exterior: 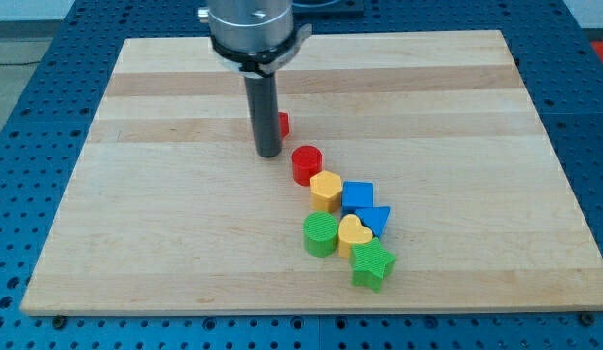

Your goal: Slightly push the green star towards the right side

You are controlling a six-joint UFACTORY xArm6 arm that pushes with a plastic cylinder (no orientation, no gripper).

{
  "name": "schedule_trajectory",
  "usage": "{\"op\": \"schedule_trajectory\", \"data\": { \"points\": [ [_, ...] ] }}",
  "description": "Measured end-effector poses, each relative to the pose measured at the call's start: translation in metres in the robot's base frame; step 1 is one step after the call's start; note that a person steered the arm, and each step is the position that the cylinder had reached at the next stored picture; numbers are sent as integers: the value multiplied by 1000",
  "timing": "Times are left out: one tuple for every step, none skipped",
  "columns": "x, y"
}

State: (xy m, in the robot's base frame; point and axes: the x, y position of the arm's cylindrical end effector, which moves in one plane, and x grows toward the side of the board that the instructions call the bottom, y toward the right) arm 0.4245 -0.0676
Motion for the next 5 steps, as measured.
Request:
{"op": "schedule_trajectory", "data": {
  "points": [
    [35,-39],
    [99,-37],
    [168,16],
    [194,60],
    [194,65]
  ]
}}
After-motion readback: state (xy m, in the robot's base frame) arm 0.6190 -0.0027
